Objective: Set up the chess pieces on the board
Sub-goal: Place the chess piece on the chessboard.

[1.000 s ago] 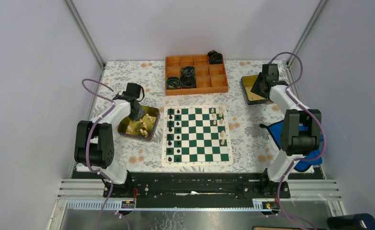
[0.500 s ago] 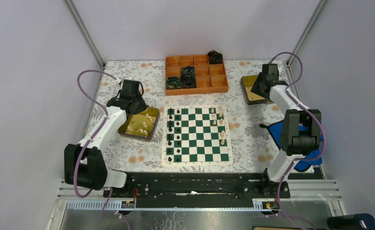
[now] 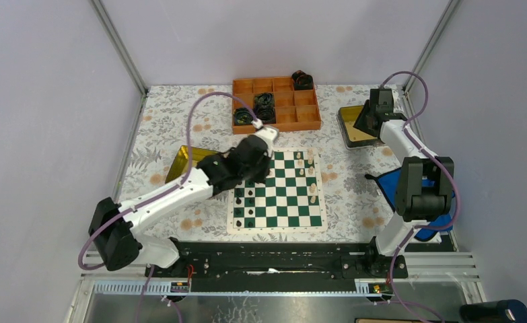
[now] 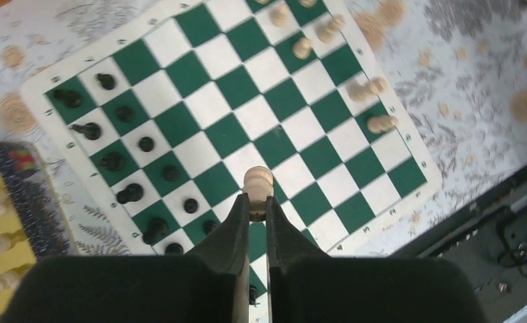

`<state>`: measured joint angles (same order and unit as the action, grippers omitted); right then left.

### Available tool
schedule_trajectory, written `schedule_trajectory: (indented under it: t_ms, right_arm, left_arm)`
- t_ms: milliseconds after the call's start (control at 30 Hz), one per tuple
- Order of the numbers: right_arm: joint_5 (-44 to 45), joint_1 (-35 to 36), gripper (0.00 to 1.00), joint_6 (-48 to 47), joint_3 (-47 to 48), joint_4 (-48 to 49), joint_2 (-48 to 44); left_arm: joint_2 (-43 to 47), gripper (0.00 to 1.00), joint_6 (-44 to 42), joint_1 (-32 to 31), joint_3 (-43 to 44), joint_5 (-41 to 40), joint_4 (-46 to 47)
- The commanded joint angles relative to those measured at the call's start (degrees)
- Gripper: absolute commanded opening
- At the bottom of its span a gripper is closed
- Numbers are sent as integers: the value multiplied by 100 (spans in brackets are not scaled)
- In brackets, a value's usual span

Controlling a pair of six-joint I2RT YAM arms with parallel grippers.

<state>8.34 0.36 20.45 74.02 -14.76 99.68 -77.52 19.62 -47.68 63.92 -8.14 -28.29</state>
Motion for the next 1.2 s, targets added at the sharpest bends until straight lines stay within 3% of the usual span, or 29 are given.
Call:
schedule_trajectory:
  t_ms: [0, 200, 433, 1167]
  right_arm:
    - [175, -1, 46, 63, 20, 8, -339]
    - [222, -1, 45, 150, 243, -65, -197]
    - [227, -355, 46, 328, 642, -208, 97]
    - [17, -596, 46, 372, 966, -134, 573]
  left_arm:
    - [-395, 0, -523, -795, 390, -510, 37]
    - [-1105, 0, -910, -1801, 881, -789, -49]
    - [-1894, 0, -1248, -2356, 1338, -799, -132]
    - [-3746, 0, -1531, -2527, 2472, -688, -68]
